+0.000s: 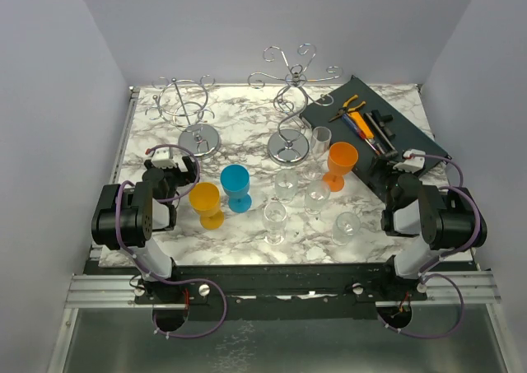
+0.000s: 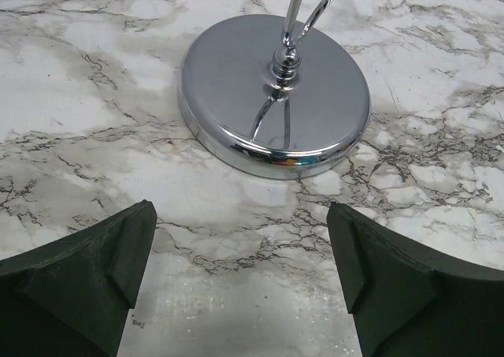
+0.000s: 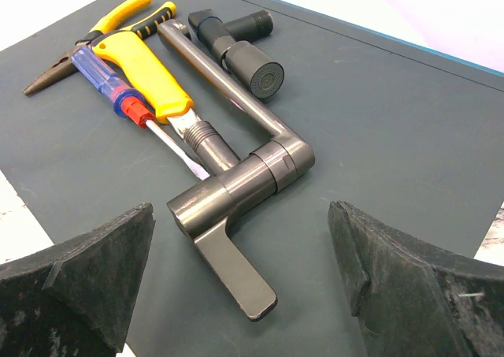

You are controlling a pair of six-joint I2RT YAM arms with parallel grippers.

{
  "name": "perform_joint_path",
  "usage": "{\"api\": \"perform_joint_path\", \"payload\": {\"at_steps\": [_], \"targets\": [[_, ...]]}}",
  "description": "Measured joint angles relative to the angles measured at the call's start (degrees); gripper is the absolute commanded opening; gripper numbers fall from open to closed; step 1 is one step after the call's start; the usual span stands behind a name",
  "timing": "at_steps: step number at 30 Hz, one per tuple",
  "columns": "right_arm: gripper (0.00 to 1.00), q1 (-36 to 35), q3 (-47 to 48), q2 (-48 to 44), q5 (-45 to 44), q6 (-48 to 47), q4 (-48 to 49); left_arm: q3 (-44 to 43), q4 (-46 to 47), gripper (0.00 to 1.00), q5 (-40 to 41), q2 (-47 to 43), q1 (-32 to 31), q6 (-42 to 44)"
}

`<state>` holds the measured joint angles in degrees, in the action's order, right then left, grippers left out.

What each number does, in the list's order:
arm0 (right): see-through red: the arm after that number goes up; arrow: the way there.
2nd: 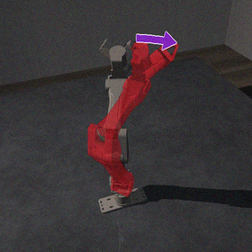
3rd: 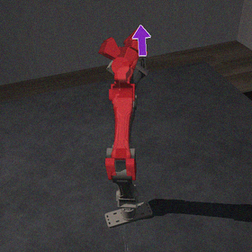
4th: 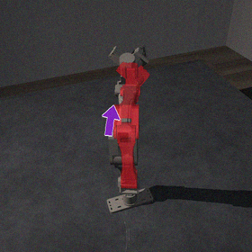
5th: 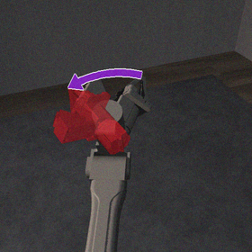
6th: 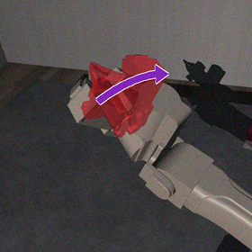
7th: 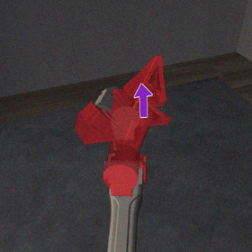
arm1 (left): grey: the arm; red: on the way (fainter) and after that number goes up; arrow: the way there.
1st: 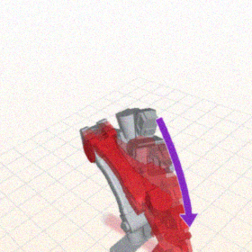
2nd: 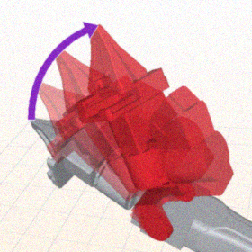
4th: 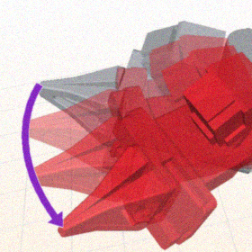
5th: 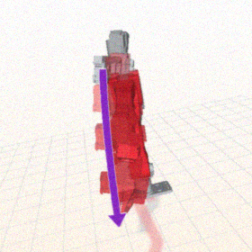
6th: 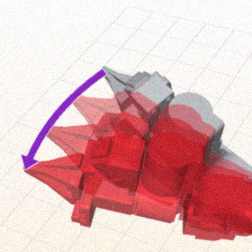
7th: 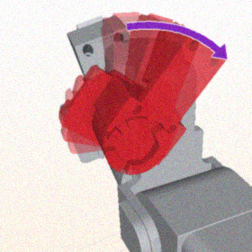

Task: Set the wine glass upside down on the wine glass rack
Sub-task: Pick up the wine glass at the center of the board.

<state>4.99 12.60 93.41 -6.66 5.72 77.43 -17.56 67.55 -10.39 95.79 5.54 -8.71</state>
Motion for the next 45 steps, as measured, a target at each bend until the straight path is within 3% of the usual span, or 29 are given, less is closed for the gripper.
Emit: {"api": "perform_joint_path", "payload": {"at_steps": [8, 12, 17, 22, 28, 36, 39, 45], "targets": [[1.0, 0.0, 0.0, -0.8, -0.3, 0.2, -0.9, 0.0, 0.0, 0.99, 0.0, 0.0, 0.0, 0.0], [1.0, 0.0, 0.3, -7.1, -2.4, 0.7, -6.0, -0.5, -3.3, 0.99, 0.0, -2.1, 0.1, 0.0], [1.0, 0.0, 9.1, -20.5, -10.2, 7.3, -27.1, -8.3, -18.2, 0.99, -0.1, -10.4, 0.1, -0.1], [1.0, 0.7, 18.5, -27.1, -16.8, 22.3, -47.3, -14.8, -33.6, 0.99, -1.5, -19.0, 0.1, -0.6], [1.0, 1.3, 21.4, -33.8, -10.2, 25.8, -66.7, -21.6, -54.6, 0.99, -4.3, -24.6, 0.1, -1.2], [1.0, -0.6, 31.1, -39.3, -0.4, 24.7, -85.3, -28.9, -74.3, 0.99, -9.1, -31.7, 0.1, -1.0], [1.0, -7.5, 35.5, -39.6, -0.3, 23.7, -91.0, -32.4, -80.0, 0.99, -12.1, -34.4, 0.1, 0.0], [1.0, -31.6, 44.5, -35.0, -8.6, 22.7, -99.8, -37.1, -87.0, 0.99, -15.9, -35.4, 0.1, 1.9]]}}
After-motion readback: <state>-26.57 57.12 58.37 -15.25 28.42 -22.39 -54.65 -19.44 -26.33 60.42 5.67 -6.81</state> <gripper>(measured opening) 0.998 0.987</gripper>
